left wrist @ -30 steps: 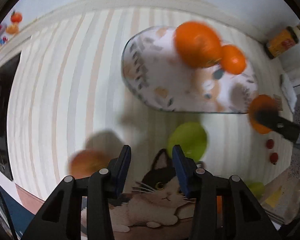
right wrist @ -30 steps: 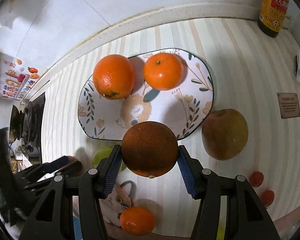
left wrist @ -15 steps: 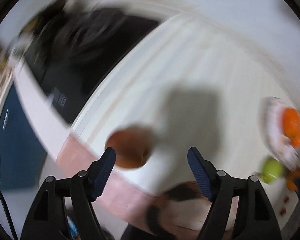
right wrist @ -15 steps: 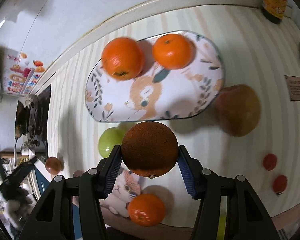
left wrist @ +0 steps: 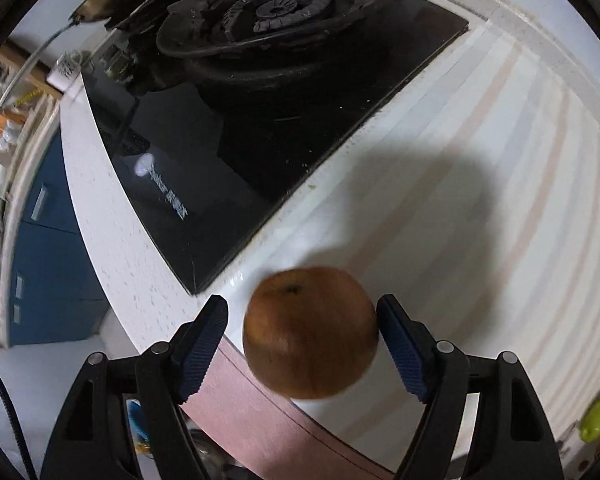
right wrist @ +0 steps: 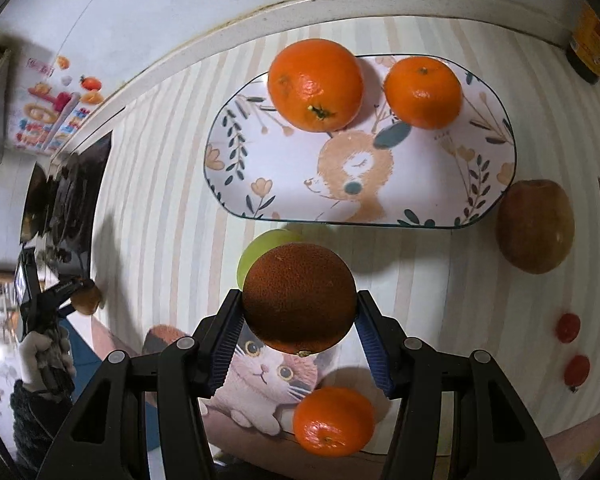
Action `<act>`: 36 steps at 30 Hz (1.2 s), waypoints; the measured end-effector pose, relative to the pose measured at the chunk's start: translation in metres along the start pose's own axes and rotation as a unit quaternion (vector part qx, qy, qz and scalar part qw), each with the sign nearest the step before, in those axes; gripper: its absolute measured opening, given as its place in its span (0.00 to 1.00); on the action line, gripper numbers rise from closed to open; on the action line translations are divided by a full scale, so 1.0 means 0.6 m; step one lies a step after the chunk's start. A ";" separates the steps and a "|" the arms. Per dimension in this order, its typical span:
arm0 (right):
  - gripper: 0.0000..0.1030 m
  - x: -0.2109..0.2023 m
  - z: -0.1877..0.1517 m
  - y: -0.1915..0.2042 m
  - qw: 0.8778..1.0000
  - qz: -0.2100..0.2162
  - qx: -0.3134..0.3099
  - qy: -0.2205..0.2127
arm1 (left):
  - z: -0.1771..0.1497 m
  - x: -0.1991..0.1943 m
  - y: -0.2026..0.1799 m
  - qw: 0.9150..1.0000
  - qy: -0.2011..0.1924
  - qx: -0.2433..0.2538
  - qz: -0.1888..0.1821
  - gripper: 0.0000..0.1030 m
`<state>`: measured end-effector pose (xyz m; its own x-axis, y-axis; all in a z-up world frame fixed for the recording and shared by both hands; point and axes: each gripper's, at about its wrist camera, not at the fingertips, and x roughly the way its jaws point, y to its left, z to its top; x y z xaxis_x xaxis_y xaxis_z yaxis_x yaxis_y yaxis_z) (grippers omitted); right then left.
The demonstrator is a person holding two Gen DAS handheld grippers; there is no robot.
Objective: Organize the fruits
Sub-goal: 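Carry the pear and dark orange onto the floral plate and release both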
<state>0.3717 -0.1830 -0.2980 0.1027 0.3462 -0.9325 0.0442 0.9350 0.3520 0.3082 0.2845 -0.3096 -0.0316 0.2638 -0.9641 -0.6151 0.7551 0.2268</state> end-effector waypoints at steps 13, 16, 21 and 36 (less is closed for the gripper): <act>0.57 0.010 -0.006 0.023 0.999 0.008 0.036 -0.019 | 0.006 0.033 -0.037 0.999 0.026 0.031 0.005 0.61; 0.57 0.005 -0.009 0.020 0.999 0.010 0.036 -0.020 | -0.034 0.007 -0.072 0.998 0.033 0.046 -0.040 0.61; 0.57 -0.008 -0.005 0.002 0.999 0.008 0.039 -0.025 | -0.101 -0.069 -0.181 0.983 0.047 0.082 -0.157 0.61; 0.57 -0.004 0.105 -0.113 0.996 -0.055 0.066 -0.031 | -0.067 -0.220 -0.552 0.935 -0.027 0.273 -0.224 0.62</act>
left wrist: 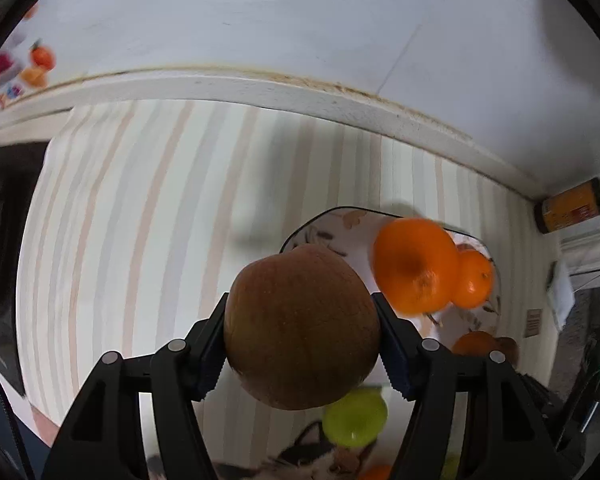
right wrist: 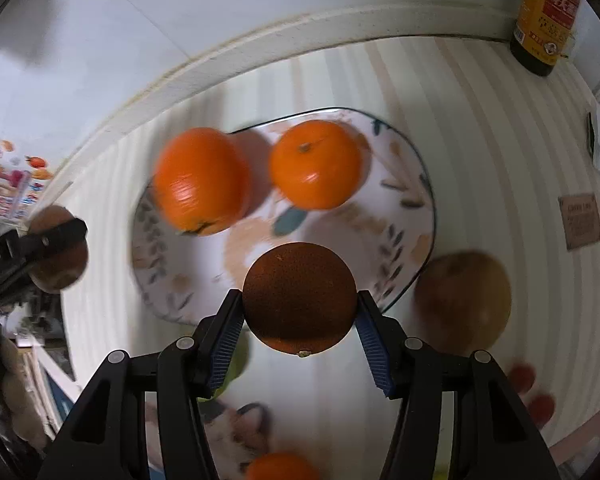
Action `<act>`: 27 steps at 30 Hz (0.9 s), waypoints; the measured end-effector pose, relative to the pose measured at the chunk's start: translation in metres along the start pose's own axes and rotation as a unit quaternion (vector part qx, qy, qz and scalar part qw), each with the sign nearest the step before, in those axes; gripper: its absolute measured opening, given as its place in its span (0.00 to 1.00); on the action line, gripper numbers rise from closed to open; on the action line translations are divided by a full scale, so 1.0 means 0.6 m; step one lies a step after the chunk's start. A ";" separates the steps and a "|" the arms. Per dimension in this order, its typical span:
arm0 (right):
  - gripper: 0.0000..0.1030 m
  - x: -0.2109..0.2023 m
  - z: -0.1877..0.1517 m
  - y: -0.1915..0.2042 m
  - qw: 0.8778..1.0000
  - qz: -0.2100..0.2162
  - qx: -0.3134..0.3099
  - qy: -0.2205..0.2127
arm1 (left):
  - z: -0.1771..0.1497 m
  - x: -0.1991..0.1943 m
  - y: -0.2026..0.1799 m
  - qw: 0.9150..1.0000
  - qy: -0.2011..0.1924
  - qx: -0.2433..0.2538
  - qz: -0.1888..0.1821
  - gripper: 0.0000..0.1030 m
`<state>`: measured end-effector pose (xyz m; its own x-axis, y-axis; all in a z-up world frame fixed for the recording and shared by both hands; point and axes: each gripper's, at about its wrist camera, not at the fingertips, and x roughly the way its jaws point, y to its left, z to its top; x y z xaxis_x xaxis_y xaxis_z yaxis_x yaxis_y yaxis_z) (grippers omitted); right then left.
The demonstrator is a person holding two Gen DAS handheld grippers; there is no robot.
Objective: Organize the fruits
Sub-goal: 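Carry the pear and dark orange onto the floral plate and release both, then grasp the orange by the cat mat with the left gripper while the right grasps the green apple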
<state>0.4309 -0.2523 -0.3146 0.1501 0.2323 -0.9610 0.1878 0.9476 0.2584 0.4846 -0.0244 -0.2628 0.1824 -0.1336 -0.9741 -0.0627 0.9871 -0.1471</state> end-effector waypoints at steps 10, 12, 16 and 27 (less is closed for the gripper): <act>0.78 0.035 0.045 -0.025 0.999 -0.008 -0.005 0.040 | 0.029 0.070 -0.002 0.999 0.040 -0.005 0.032 0.62; 0.94 0.027 0.048 -0.020 0.999 -0.012 -0.003 0.040 | 0.027 0.071 -0.005 0.999 0.038 -0.007 0.035 0.66; 0.94 0.006 0.051 -0.015 0.999 -0.032 -0.011 0.029 | 0.022 0.041 -0.007 1.000 0.008 -0.005 0.029 0.89; 0.94 -0.086 0.021 -0.007 0.997 -0.061 -0.048 -0.018 | -0.052 -0.072 -0.037 0.997 -0.056 0.028 0.046 0.90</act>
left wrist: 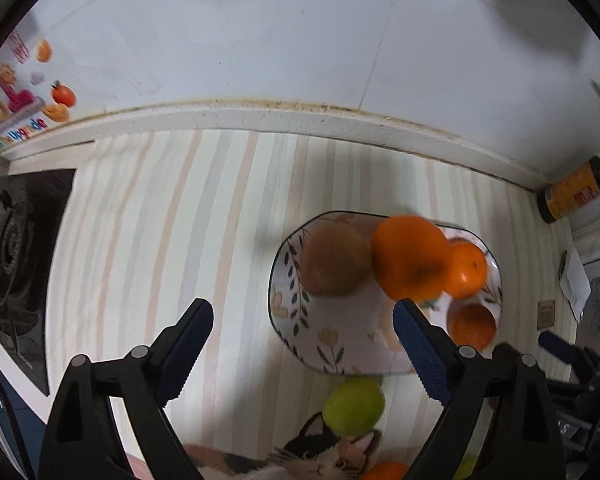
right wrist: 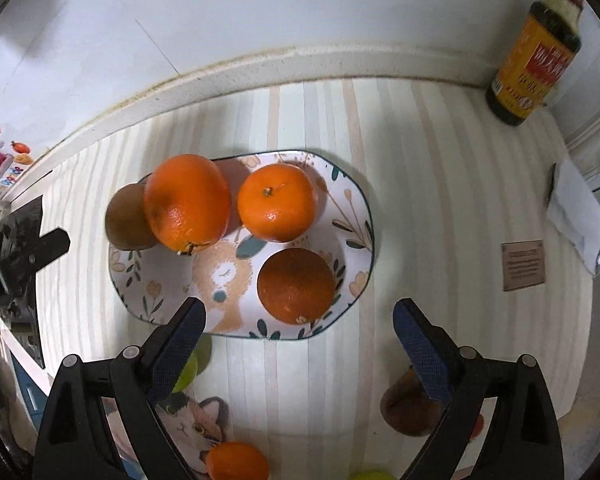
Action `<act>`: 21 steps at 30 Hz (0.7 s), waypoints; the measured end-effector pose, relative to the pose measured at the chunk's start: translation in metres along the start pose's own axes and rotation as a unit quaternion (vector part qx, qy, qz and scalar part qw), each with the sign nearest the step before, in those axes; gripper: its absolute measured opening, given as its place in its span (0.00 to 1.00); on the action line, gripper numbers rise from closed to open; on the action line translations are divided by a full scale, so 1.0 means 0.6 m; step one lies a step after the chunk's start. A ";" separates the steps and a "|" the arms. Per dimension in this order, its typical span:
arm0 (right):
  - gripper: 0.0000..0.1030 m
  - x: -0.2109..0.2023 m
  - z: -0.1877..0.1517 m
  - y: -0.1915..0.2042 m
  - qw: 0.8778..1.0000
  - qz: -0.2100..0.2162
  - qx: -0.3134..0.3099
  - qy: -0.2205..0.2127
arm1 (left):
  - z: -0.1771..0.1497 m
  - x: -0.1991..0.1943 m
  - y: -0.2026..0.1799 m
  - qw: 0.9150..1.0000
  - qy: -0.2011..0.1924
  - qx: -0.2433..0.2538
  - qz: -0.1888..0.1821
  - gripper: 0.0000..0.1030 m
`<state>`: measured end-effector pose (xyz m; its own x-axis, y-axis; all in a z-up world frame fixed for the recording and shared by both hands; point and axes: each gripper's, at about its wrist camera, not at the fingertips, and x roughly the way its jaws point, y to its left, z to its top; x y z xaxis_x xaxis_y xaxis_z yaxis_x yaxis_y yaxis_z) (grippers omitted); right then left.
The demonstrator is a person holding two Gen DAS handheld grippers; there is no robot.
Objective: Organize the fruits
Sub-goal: 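Grasp the orange by the cat mat with the left gripper while the right grasps the green apple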
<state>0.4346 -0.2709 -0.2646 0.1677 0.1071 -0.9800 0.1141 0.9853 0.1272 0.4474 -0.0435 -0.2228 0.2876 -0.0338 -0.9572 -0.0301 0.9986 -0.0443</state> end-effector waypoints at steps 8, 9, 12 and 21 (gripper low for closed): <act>0.94 -0.117 -0.061 0.004 0.998 0.003 -0.018 -0.061 | -0.076 -0.096 -0.031 0.998 -0.054 0.020 0.006 0.89; 0.94 -0.130 -0.066 0.008 0.997 0.003 -0.020 -0.069 | -0.085 -0.109 -0.034 0.998 -0.060 0.020 0.002 0.89; 0.94 -0.183 -0.095 0.008 0.995 0.004 -0.023 -0.097 | -0.110 -0.149 -0.044 0.997 -0.077 0.025 -0.011 0.89; 0.94 -0.286 -0.177 -0.006 0.992 0.026 -0.008 -0.127 | -0.170 -0.215 -0.044 0.995 -0.090 0.028 -0.028 0.90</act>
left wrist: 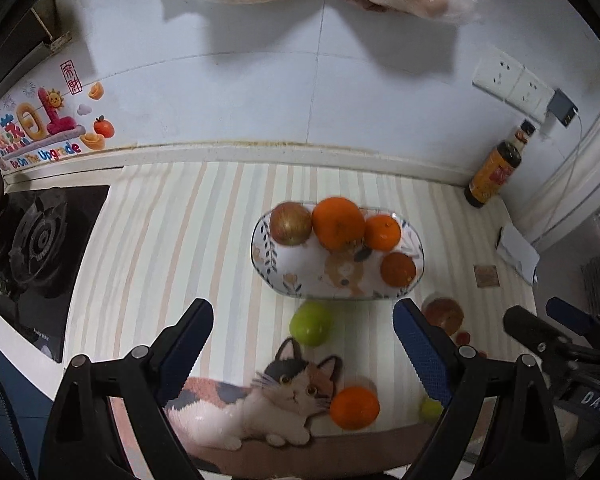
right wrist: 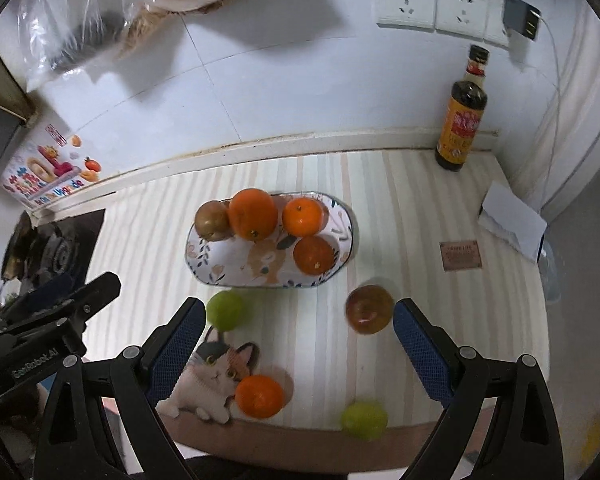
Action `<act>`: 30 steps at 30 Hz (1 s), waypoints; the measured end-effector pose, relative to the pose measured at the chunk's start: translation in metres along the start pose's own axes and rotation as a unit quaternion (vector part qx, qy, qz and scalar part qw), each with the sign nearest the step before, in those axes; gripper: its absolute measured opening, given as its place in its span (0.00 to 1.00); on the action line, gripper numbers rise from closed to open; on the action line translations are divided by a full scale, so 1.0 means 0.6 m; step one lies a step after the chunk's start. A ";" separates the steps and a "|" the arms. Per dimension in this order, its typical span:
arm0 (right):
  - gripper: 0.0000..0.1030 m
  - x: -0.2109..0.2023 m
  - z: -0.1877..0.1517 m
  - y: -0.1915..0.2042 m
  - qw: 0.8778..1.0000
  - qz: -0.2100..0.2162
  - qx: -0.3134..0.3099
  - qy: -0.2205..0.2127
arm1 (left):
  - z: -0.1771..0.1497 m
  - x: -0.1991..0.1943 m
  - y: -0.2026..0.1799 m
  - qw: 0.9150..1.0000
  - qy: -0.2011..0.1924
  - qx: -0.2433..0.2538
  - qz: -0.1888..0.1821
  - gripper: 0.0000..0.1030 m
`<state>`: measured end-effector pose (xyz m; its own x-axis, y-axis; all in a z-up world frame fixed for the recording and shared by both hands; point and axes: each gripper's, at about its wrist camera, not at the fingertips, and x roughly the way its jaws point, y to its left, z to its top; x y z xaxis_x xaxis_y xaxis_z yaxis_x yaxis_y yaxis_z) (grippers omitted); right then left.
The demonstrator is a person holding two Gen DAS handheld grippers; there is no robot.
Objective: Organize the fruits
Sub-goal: 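Grasp the orange by the cat mat with the left gripper while the right grasps the green apple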
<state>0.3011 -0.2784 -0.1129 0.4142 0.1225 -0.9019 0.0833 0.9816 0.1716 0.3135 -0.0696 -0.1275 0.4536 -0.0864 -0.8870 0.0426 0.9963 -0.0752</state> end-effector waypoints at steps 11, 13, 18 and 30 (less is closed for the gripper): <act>0.94 0.135 -0.135 -0.126 0.983 -0.004 0.102 0.151 | -0.115 0.152 -0.068 0.979 0.187 0.062 -0.049 0.90; 0.94 0.171 -0.164 -0.149 0.976 0.001 0.122 0.179 | -0.133 0.180 -0.090 0.973 0.212 0.080 -0.053 0.90; 0.84 0.232 -0.218 -0.185 0.963 0.005 0.155 0.221 | -0.173 0.248 -0.135 0.957 0.261 0.121 -0.038 0.89; 0.64 0.266 -0.249 -0.174 0.965 0.021 0.128 0.230 | -0.210 0.302 -0.149 0.951 0.278 0.129 -0.025 0.62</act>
<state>0.2233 -0.3395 -0.3337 -0.0181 0.2709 -0.9624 0.3206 0.9133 0.2510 0.2798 -0.1740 -0.3388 -0.0936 -0.0464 -0.9945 0.3013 0.9508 -0.0727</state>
